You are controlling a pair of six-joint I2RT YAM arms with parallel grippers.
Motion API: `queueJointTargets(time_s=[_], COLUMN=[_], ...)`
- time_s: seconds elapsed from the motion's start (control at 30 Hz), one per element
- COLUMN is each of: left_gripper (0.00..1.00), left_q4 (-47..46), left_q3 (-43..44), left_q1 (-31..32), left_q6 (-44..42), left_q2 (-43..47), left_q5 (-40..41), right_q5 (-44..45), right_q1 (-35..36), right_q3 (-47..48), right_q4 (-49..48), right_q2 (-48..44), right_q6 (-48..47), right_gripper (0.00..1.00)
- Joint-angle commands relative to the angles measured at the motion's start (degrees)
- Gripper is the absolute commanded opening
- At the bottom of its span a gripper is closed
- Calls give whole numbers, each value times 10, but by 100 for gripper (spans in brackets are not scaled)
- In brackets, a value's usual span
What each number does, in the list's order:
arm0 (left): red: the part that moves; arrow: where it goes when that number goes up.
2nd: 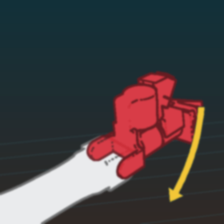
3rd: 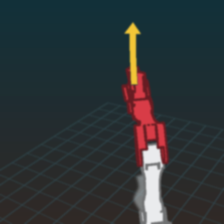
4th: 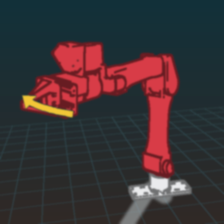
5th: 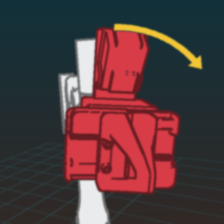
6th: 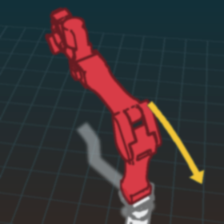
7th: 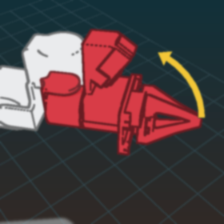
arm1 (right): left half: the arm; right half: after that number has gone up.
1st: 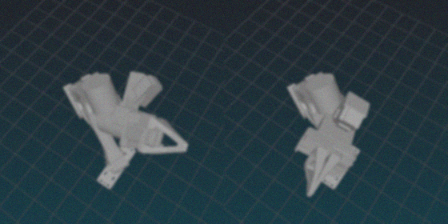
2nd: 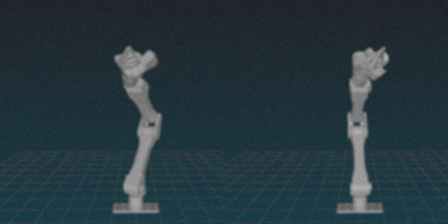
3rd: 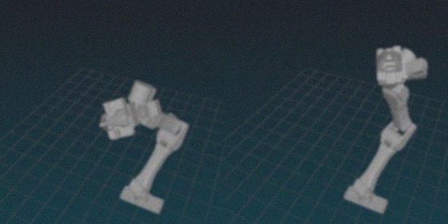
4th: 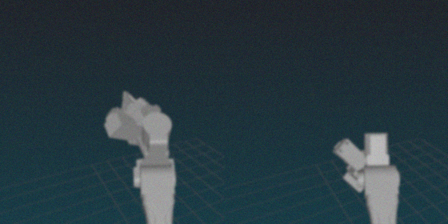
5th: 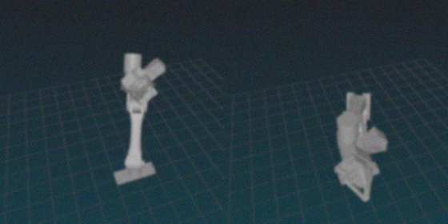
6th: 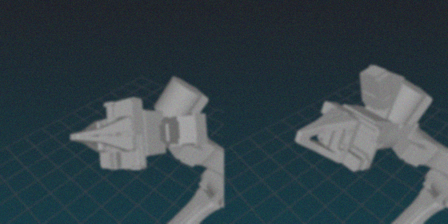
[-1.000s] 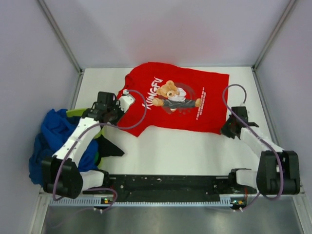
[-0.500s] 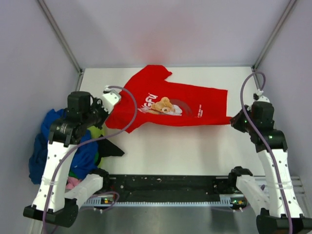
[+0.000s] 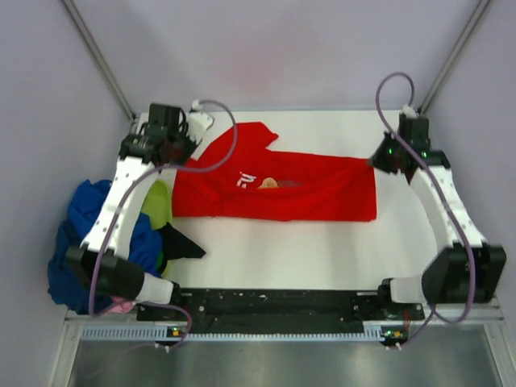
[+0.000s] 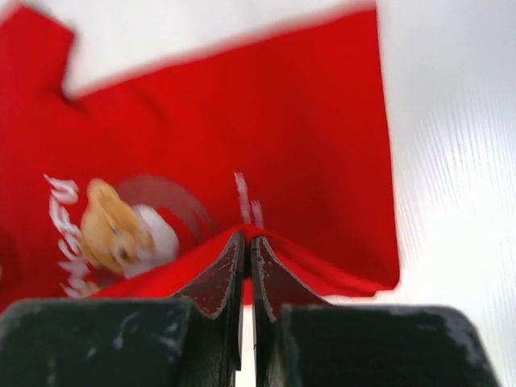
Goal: Fold and stack the t-shirts
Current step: Flatten out the tshirt
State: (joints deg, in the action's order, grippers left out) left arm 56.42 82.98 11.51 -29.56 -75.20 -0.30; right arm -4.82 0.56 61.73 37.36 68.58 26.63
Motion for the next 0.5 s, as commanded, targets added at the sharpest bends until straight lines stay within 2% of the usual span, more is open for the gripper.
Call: queueJointTargets(time_s=[0.0, 0.1, 0.17, 0.2, 0.27, 0.33, 0.4, 0.47], left_gripper=[0, 0, 0, 0, 0, 0, 0, 0], left_q4=[-175, -216, -273, -307, -339, -322, -315, -303], left_q3=[274, 486, 537, 531, 513, 507, 454, 358], left_q1=[-4, -7, -7, -7, -6, -7, -6, -6], left_q6=[34, 28, 11, 0, -17, -25, -30, -37], left_q2=[-142, -226, -234, -222, -196, -175, -140, -98], left_q5=[118, 179, 186, 178, 160, 139, 113, 73], right_q5=[-8, -18, -12, -5, 11, 16, 5, -7], right_q1=[-3, -22, -28, -30, -37, -43, -43, -43], right_q3=[306, 544, 641, 661, 662, 620, 550, 462], right_q4=[-137, -71, -63, -63, -63, -63, -63, -62], right_q2=[191, 277, 285, 279, 252, 212, 167, 111], right_q6=[-26, -54, -66, -72, -84, -91, -103, -118], right_gripper=[0, 0, 0, 0, 0, 0, 0, 0])
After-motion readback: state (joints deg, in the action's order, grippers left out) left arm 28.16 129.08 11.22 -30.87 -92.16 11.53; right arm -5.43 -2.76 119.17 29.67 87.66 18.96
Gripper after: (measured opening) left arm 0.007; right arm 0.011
